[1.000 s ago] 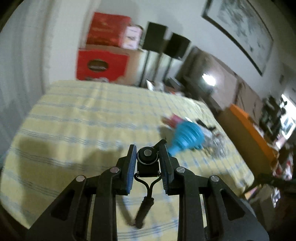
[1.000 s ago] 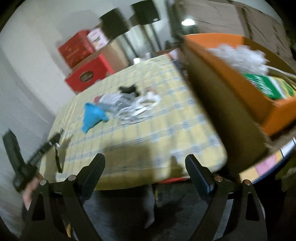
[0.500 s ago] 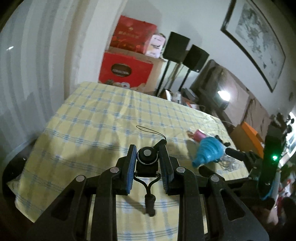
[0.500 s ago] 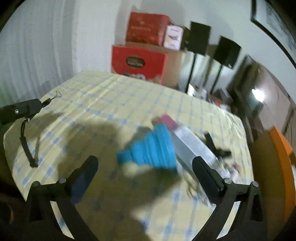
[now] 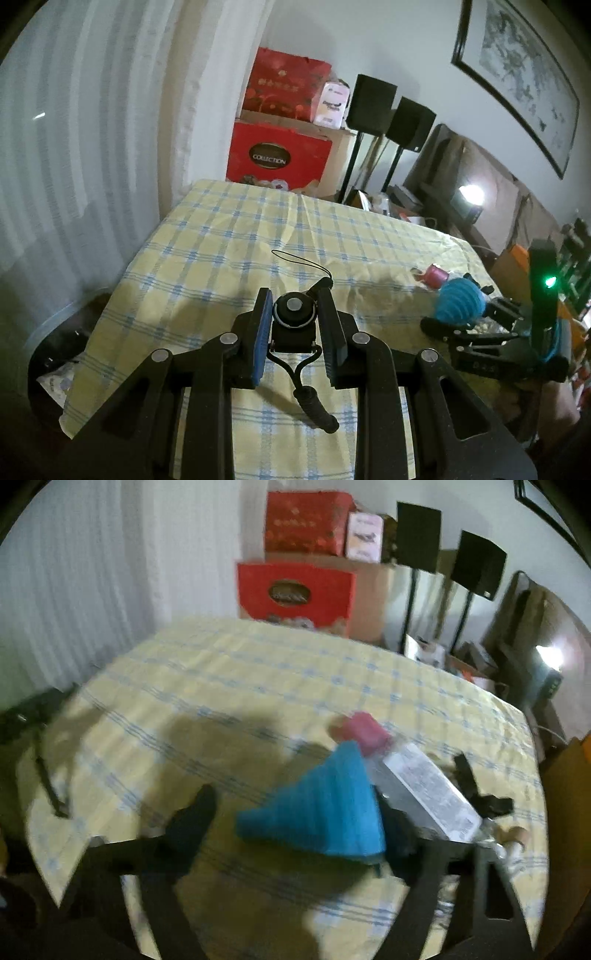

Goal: Organize objects
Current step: 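Grasp the blue collapsible funnel with the right gripper, then lift the blue funnel off the table with the right gripper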

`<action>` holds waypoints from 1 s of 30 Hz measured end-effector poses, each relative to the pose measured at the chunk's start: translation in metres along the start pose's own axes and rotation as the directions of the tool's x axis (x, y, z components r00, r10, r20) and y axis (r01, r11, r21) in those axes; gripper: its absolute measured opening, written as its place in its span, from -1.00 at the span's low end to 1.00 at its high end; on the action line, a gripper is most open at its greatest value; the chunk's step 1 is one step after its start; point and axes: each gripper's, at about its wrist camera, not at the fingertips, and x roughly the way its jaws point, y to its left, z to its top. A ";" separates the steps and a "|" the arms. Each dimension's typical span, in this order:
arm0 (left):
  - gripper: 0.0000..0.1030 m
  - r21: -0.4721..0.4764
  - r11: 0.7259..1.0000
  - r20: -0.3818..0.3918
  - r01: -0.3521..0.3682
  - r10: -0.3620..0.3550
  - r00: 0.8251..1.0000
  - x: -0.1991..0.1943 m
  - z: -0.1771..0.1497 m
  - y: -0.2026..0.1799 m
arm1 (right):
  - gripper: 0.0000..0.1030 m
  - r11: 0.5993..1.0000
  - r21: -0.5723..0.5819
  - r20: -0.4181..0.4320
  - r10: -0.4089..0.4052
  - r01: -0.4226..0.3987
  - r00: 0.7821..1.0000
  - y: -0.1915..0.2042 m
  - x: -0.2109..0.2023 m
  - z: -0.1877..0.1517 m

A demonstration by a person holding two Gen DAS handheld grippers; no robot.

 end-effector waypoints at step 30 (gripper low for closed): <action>-0.56 -0.014 1.000 0.057 0.019 -0.018 0.998 -0.039 0.014 -0.007 | -0.61 0.964 0.150 0.212 0.185 -0.219 0.960 -0.003 -0.099 0.007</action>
